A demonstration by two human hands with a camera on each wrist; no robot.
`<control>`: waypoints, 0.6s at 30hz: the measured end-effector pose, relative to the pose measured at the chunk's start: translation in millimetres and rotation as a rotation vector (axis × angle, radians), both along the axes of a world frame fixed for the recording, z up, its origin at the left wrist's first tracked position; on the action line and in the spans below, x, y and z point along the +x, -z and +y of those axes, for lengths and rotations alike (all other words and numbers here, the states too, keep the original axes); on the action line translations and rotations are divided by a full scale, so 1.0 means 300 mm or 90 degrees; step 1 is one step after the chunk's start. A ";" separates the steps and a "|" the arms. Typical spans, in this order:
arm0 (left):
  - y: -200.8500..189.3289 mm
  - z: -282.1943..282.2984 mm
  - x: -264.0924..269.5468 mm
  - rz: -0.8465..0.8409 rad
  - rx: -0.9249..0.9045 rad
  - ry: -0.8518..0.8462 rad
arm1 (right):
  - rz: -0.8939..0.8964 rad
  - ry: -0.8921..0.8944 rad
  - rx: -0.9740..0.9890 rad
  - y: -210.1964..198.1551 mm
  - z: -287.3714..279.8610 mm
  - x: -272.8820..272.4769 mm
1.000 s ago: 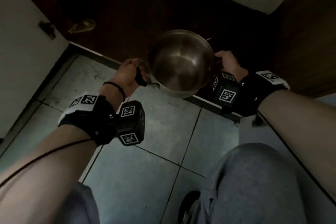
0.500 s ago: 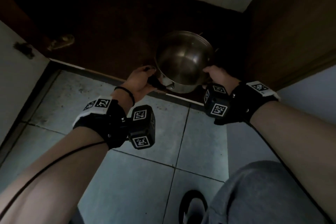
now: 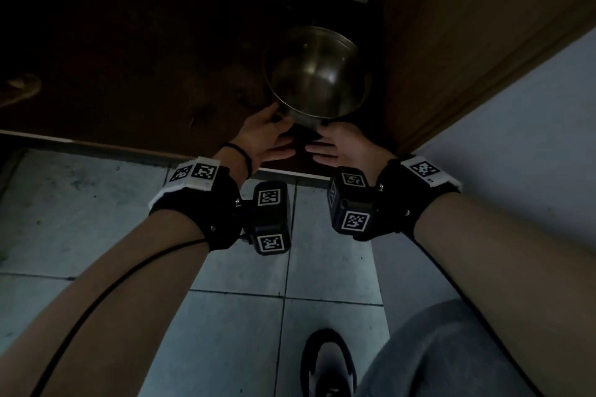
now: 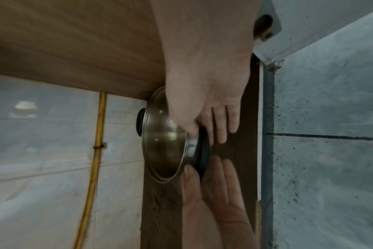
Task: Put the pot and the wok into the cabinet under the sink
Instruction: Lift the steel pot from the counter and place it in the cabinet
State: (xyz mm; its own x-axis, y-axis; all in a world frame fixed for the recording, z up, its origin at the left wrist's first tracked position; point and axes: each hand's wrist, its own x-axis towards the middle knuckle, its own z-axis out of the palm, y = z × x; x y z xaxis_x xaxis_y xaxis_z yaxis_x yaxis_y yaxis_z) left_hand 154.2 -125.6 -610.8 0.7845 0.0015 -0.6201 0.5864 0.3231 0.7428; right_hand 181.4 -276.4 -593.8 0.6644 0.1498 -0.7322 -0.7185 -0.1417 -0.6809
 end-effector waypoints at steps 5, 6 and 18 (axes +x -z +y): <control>0.012 -0.030 0.052 -0.011 0.106 0.080 | -0.041 0.171 0.072 0.027 -0.008 0.029; 0.013 -0.042 0.061 -0.017 0.113 0.079 | -0.050 0.194 0.078 0.031 -0.009 0.034; 0.009 -0.135 0.129 -0.061 0.149 0.107 | -0.086 0.261 0.079 0.058 -0.054 0.064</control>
State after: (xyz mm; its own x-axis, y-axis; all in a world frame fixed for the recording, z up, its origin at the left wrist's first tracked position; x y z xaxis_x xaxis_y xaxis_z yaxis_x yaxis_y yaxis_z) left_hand 192.9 -166.0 -613.5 0.8407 0.0001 -0.5415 0.5410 0.0411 0.8400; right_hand 200.5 -292.4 -611.1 0.7758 -0.0647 -0.6276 -0.6016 0.2239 -0.7667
